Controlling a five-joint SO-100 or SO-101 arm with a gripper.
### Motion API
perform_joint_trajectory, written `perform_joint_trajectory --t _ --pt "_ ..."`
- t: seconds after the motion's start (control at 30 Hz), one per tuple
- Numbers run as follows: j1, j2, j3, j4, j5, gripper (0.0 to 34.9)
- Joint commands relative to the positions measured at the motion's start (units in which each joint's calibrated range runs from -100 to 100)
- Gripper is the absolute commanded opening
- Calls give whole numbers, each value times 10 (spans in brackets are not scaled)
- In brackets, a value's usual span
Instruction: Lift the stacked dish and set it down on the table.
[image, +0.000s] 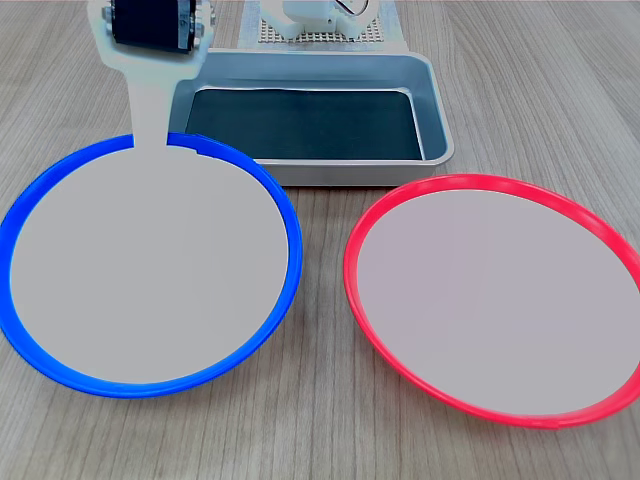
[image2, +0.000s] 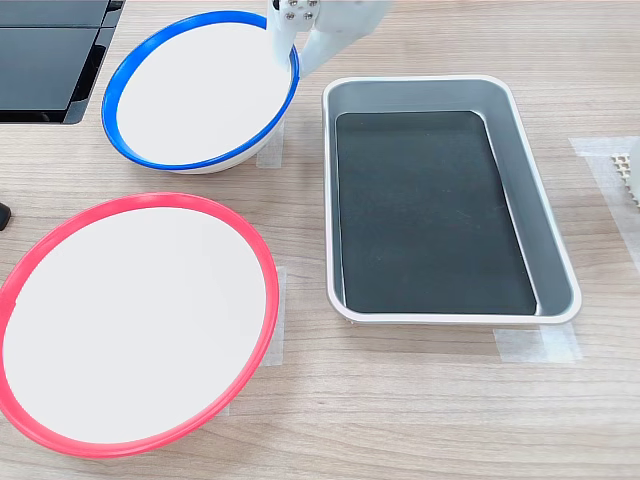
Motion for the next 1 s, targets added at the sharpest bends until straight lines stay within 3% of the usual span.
perform_joint_trajectory --t 0.0,0.23,0.73,0.8,0.9,0.97 --pt "-3 -6 3 -8 0 0" --pt "-32 -8 32 -27 -12 0" --pt "-40 1 62 -73 -6 2" --pt "-38 -5 72 -73 -2 77" --pt "-36 -18 83 -71 3 106" --pt "-34 -31 87 -62 6 106"
